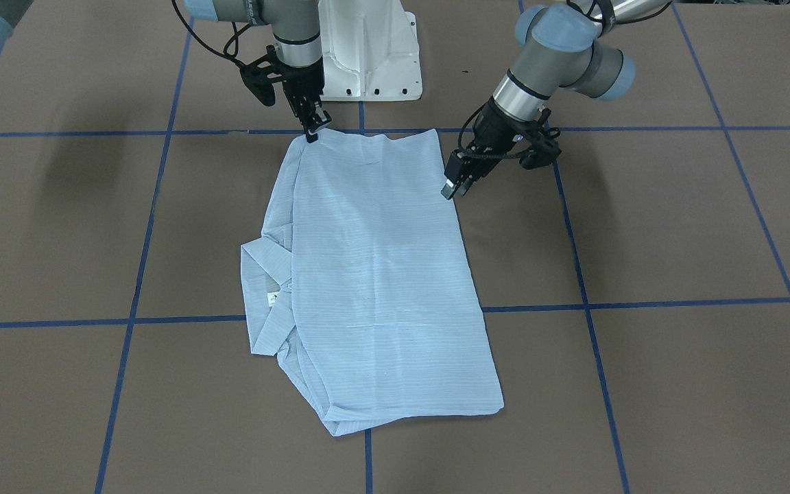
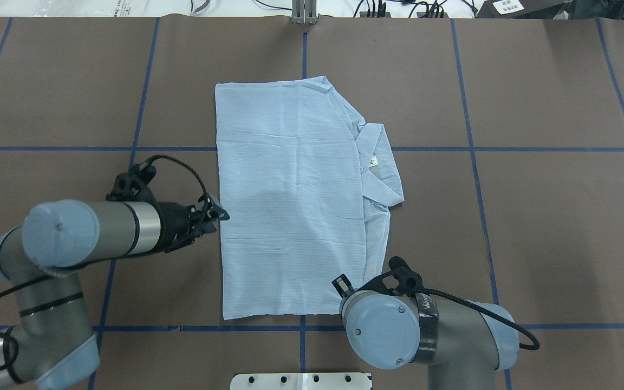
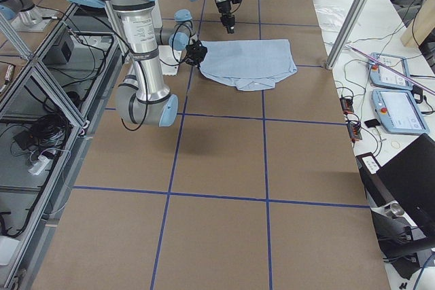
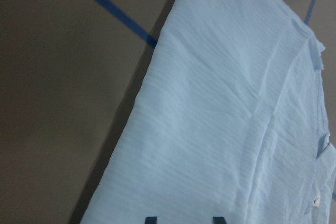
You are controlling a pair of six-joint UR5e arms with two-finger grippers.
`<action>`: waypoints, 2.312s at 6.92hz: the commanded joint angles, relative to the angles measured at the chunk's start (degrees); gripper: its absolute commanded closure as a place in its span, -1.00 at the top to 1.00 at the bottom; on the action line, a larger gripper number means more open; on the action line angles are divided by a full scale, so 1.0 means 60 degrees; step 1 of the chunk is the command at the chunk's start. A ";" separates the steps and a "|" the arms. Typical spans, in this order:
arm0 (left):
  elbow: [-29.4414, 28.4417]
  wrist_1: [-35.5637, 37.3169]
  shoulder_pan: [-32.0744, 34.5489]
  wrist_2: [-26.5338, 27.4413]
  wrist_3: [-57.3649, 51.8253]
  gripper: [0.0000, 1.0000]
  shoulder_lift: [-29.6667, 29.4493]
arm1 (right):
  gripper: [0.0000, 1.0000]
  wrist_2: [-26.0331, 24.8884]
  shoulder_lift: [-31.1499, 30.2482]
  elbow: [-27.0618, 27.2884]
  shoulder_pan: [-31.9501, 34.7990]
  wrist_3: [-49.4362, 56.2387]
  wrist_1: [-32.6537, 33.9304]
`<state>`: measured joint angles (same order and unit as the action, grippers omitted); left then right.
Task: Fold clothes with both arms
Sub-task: 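Move the left gripper to the shirt's near edge beside the right gripper, then grasp the near edge of the shirt with both grippers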
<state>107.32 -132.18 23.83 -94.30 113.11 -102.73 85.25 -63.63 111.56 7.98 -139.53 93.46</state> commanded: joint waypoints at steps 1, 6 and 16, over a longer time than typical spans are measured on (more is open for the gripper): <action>0.0498 0.0144 -0.1140 0.0786 0.0761 -0.07 0.0583 | -1.00 0.0146 0.0029 0.0039 -0.0012 0.0111 0.0009; 0.0454 0.0906 -0.2549 0.1522 0.1686 -0.06 0.0539 | -1.00 0.0264 0.0029 0.0230 0.0003 0.0097 0.0009; 0.0979 0.1243 -0.2698 0.1537 0.2621 -1.00 0.0246 | -1.00 0.0249 0.0058 0.0390 0.0120 0.0038 0.0009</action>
<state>111.58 -125.36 7.35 -85.08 127.54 -100.97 86.78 -63.27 113.47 8.56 -139.10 93.52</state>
